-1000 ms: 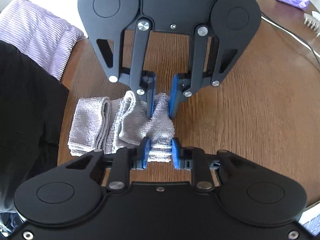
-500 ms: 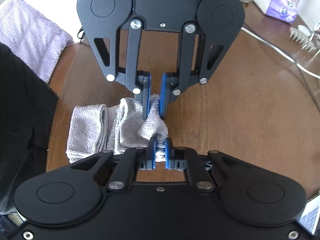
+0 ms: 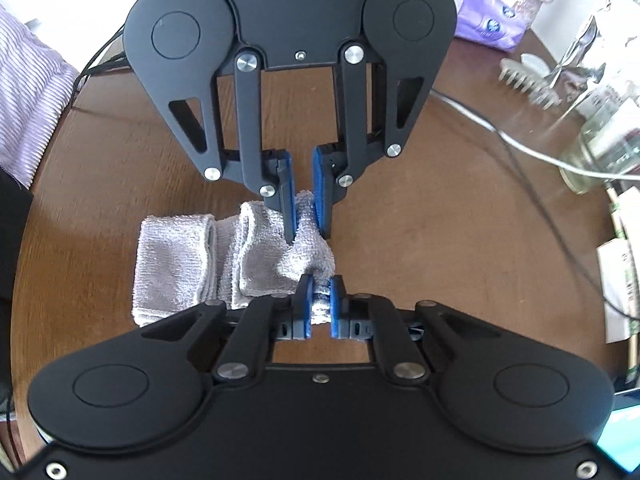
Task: Fold towel
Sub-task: 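Pinch the towel edge with the left gripper while the right gripper pinches beside it, then fold the pinched edge over the towel with both grippers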
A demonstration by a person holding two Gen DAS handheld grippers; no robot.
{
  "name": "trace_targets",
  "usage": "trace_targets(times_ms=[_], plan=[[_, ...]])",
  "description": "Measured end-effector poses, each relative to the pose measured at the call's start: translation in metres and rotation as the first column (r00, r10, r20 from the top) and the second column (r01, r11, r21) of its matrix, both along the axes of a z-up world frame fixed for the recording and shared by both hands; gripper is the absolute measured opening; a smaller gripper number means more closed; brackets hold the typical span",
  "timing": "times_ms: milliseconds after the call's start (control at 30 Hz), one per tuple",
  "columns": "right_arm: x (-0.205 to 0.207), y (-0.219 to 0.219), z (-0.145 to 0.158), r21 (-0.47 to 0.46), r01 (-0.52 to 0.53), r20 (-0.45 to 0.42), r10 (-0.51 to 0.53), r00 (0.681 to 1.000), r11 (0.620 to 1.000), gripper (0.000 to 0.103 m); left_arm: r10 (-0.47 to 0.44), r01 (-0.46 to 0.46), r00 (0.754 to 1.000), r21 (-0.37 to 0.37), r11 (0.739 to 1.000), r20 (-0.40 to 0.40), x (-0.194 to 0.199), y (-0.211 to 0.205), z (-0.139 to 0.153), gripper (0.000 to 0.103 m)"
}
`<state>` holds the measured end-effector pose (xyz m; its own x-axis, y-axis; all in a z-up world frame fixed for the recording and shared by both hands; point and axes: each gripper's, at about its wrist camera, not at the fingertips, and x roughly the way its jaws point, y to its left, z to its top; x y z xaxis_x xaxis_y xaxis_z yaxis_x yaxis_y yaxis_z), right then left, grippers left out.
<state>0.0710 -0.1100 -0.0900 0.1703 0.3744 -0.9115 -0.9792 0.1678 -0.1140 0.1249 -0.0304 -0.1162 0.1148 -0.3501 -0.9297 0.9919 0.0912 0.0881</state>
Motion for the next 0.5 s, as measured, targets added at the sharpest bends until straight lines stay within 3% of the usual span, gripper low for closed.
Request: trace_targets(times_ms=[200,367,500], plan=[[-0.020,0.001,0.014,-0.001,-0.064,0.078,0.064,0.995,0.998,0.010,-0.011,0.013,0.997,-0.016,1.000,0.082,-0.045,0.016,0.031,0.012],[-0.041,0.008,0.014,-0.024,-0.130,0.164,0.132,0.978,0.991,0.010,-0.035,0.037,0.982,-0.008,0.999,0.187,-0.078,0.012,0.028,0.012],[-0.062,0.012,0.013,-0.038,-0.158,0.223,0.162,0.961,0.987,0.010,-0.052,0.052,0.955,0.006,0.999,0.292,-0.111,0.011,0.024,0.012]])
